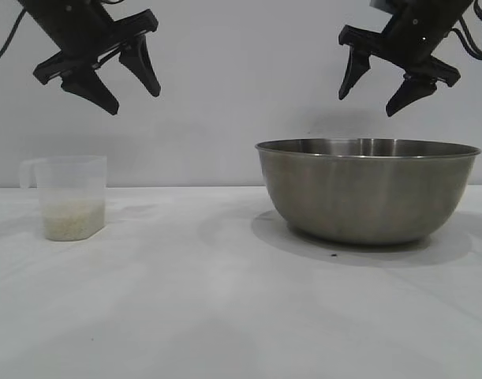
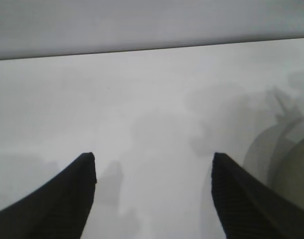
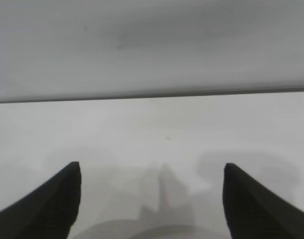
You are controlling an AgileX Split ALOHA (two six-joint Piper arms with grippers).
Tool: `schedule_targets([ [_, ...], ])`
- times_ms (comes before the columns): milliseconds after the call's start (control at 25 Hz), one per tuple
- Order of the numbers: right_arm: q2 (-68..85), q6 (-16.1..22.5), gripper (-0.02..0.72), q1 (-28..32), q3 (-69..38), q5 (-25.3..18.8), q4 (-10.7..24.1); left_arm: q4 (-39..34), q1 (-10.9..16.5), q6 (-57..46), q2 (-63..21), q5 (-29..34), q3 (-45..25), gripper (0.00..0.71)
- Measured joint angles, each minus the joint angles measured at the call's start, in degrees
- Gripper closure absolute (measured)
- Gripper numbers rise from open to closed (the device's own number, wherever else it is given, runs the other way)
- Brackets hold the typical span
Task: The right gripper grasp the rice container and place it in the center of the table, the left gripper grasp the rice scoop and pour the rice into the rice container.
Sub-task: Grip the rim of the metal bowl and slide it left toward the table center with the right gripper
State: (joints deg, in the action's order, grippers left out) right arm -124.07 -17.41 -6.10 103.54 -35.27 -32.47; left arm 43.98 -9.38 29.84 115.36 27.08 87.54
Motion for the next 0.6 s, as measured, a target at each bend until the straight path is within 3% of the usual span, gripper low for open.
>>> schedule_targets([
  [600, 0.0, 0.0, 0.149, 0.0, 0.93, -0.74, -0.4, 0.0, 0.0, 0.0, 0.0, 0.12, 0.0, 0.269],
])
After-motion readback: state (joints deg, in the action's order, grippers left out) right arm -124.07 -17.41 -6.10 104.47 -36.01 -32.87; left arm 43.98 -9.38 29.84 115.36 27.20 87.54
